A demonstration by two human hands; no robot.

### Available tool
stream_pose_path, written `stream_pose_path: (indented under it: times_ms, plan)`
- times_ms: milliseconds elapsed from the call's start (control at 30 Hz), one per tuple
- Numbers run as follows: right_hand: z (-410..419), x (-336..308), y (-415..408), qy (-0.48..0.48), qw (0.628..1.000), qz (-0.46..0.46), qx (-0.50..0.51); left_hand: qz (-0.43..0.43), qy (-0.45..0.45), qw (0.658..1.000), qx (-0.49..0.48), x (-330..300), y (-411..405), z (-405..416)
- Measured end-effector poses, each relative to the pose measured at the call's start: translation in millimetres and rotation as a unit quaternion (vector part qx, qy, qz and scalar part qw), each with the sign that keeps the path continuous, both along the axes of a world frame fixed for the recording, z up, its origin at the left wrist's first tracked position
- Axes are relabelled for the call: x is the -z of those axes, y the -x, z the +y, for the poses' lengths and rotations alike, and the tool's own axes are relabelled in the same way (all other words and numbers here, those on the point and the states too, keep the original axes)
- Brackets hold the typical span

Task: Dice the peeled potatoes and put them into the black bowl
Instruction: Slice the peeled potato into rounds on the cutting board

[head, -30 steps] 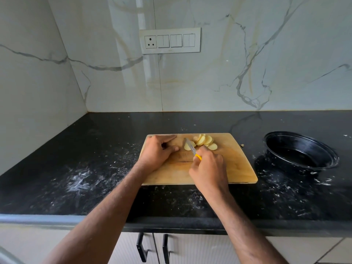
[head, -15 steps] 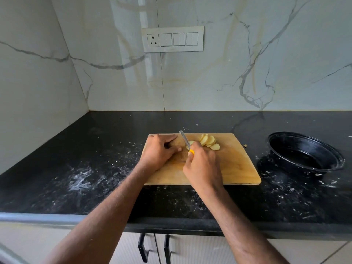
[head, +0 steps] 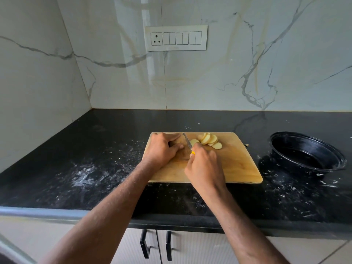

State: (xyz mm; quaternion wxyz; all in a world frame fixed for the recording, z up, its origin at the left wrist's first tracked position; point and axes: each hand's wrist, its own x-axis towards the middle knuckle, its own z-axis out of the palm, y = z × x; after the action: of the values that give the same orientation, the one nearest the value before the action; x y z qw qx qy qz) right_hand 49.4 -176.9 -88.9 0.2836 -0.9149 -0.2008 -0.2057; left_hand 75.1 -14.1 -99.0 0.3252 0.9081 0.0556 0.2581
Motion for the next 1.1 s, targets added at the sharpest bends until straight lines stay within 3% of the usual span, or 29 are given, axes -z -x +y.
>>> stream_pose_path:
  times_ms: [367, 600, 1100]
  plan:
    - [18.8, -6.2, -18.1, -0.013, 0.998, 0.065, 0.004, 0.001, -0.022, 1.000, 0.005, -1.0, 0.4, 0.3]
    - [24.9, -13.6, -17.4, 0.034, 0.995, 0.096, -0.005, -0.010, -0.020, 1.000, 0.017, 0.8, 3.6, -3.2]
    - [-11.8, 7.5, -16.7, 0.067, 0.997, 0.026, -0.031, 0.002, -0.054, 0.999, -0.006, 2.1, -1.6, -2.0]
